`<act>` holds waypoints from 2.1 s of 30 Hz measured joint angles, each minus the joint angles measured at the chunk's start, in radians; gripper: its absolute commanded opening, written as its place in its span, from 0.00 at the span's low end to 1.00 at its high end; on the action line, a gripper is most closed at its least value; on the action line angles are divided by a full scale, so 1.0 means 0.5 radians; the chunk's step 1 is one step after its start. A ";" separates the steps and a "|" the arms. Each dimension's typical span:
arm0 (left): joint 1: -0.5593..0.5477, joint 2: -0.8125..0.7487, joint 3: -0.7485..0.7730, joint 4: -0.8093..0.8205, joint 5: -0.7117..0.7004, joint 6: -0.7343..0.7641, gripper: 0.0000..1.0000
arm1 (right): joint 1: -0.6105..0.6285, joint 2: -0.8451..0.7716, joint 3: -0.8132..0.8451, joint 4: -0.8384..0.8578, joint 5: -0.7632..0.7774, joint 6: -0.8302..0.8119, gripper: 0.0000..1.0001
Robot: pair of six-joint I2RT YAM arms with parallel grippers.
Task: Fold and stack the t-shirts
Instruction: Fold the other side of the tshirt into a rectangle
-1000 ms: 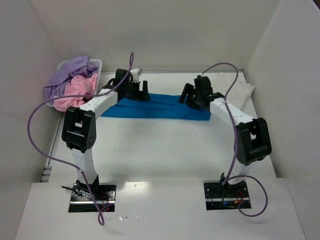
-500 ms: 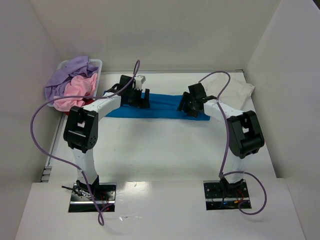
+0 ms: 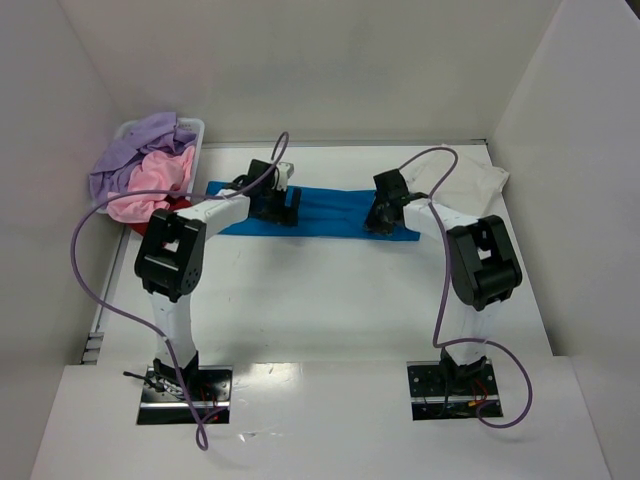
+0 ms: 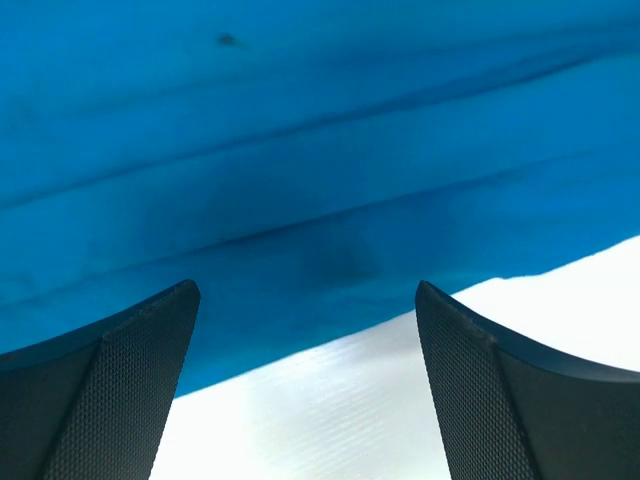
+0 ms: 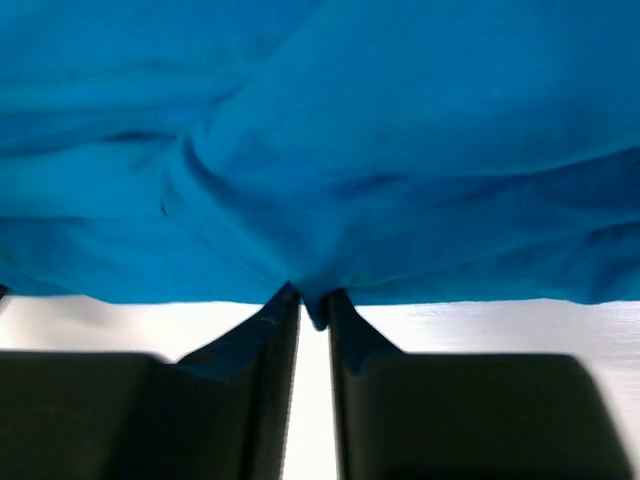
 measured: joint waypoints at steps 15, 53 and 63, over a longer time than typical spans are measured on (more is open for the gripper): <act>-0.057 0.058 -0.011 -0.017 -0.162 -0.011 0.96 | 0.000 0.262 0.613 -0.040 0.098 -0.098 0.06; 0.006 0.102 0.288 -0.092 -0.105 -0.161 0.96 | -0.148 -0.198 -0.050 -0.127 0.089 -0.237 0.74; 0.018 0.306 0.357 -0.113 -0.108 -0.208 0.96 | -0.148 -0.079 -0.063 -0.067 0.095 -0.181 0.73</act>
